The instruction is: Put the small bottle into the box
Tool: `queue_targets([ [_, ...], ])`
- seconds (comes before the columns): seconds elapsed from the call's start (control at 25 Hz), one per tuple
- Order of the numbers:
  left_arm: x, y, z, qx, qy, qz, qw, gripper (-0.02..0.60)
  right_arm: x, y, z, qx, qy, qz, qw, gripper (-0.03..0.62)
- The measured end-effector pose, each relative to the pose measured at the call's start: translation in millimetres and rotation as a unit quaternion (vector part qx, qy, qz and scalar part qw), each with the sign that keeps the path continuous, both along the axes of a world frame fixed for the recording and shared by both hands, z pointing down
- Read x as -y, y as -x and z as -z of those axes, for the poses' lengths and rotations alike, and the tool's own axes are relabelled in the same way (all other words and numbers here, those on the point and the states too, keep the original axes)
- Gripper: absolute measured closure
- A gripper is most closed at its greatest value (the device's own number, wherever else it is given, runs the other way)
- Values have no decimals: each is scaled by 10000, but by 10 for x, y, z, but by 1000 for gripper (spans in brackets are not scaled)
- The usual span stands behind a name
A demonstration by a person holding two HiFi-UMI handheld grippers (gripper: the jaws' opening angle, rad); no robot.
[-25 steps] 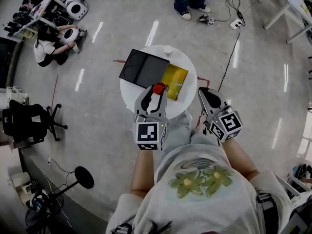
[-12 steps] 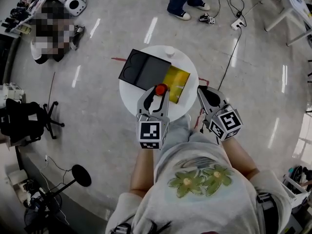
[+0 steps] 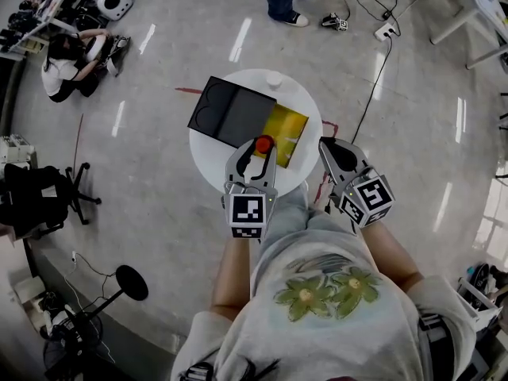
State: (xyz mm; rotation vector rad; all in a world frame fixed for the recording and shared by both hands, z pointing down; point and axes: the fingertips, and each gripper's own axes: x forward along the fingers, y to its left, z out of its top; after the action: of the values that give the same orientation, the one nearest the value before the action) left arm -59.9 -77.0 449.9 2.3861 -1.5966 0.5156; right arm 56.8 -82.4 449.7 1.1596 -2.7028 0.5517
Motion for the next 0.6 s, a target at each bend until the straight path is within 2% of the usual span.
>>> queue_targets([
  [0.6,127,-52,-399,114,373,-156,9991,437,213,19,-101,-34,111,58,9999,595],
])
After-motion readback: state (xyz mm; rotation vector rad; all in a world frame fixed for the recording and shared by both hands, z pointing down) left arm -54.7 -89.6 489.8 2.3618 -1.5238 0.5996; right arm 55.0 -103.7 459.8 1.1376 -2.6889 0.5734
